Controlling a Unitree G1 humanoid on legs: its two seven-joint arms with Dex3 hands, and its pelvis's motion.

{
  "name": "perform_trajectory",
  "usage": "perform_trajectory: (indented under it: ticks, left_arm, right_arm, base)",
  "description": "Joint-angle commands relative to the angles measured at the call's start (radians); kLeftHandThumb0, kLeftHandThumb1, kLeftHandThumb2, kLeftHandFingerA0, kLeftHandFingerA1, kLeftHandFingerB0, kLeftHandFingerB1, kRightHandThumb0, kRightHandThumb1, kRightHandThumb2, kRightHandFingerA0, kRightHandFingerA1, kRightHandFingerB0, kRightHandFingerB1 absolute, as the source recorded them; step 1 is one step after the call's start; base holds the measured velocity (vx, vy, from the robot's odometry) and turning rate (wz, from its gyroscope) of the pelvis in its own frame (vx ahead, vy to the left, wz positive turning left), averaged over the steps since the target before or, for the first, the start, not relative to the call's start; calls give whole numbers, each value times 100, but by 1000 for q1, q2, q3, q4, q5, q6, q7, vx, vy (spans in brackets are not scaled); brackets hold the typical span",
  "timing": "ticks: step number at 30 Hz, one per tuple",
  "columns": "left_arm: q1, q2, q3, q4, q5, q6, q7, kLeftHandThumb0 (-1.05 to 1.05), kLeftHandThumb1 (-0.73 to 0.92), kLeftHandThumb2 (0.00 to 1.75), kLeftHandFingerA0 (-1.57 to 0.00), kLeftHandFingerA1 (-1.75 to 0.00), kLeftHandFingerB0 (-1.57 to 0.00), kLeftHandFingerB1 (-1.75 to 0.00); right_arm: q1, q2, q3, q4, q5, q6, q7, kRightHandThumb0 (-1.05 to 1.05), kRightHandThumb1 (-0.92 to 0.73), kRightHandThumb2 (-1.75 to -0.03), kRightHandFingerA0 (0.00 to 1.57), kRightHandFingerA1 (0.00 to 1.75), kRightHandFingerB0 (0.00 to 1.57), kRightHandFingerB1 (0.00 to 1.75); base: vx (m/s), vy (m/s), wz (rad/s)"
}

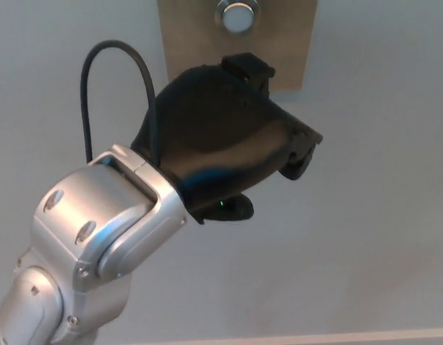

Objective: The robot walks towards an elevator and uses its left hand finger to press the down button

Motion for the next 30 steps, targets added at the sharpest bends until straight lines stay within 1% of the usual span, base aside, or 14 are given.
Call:
perform_trajectory:
  ticks: [1,2,9,10,12,13,14,16,17,20,21,22,29,30]
  left_arm:
    - [-32,20,17,17,5,8,-13,-50,45,53,-70,-101,-77,-81]
    - [-37,19,17,21,4,9,-12,-50,44,52,-70,-102,-78,-81]
    - [-47,28,30,40,5,10,5,-47,41,53,-71,-97,-79,-79]
    - [-53,31,36,52,2,11,8,-50,29,79,-72,-85,-79,-79]
    - [-58,35,41,73,-3,10,22,-49,28,79,-73,-86,-79,-79]
    - [-58,36,41,77,-2,10,25,-49,28,79,-73,-86,-79,-79]
    - [-54,38,39,94,-1,-3,55,-47,40,53,-74,-93,-82,-74]
    - [-52,40,39,105,-3,-3,65,-46,40,52,-75,-92,-82,-74]
    - [-44,43,41,128,-6,-12,95,-45,39,52,-76,-90,-84,-73]
    - [-40,46,37,150,-3,-10,109,-44,39,52,-77,-88,-84,-71]
    - [-36,47,34,162,-1,-12,126,-47,26,76,-78,-88,-82,-77]
    - [-31,50,34,174,1,-13,136,-43,39,52,-77,-92,-84,-70]
    - [-25,53,43,220,-8,-10,196,-44,38,52,-75,-103,-83,-77]
    - [-28,50,42,226,-11,-11,208,-49,25,77,-81,-99,-81,-83]
  right_arm:
    - [14,-10,0,0,-1,-15,-8,-52,-41,-80,60,64,44,50]
    - [17,-10,3,-2,-5,-27,-20,-49,-51,-56,67,57,54,36]
    - [14,-7,-5,3,4,-17,-10,-57,-39,-79,57,63,49,50]
    - [14,-6,0,3,-2,-17,-17,-57,-40,-80,57,63,48,50]
    - [10,-7,9,4,-10,-4,-19,-57,-41,-81,56,63,46,50]
    - [8,-7,10,4,-10,0,-18,-57,-41,-81,56,63,46,50]
    - [6,-9,3,4,-2,-2,-10,-56,-40,-79,59,62,47,50]
    - [9,-11,8,3,-9,-13,-18,-56,-40,-79,58,62,47,50]
    - [11,-11,18,3,-19,-24,-28,-49,-51,-56,56,53,55,37]
    - [9,-9,13,3,-11,-22,-22,-47,-51,-56,56,52,55,37]
    - [7,-5,-7,4,12,-14,4,-47,-50,-56,61,52,54,37]
    - [6,-5,-3,5,7,-11,2,-53,-50,-56,58,48,55,36]
    - [6,-8,4,2,-6,-17,-12,-50,-50,-56,51,48,53,36]
    - [6,-8,7,1,-9,-20,-14,-50,-51,-56,55,51,53,36]
  base:
    - [0,0,0]
    - [0,0,0]
    - [0,0,0]
    - [0,0,0]
    - [0,0,0]
    - [0,0,0]
    - [0,0,0]
    - [0,0,0]
    - [0,0,0]
    - [0,0,0]
    - [0,0,0]
    - [0,0,0]
    - [0,0,0]
    - [0,0,0]
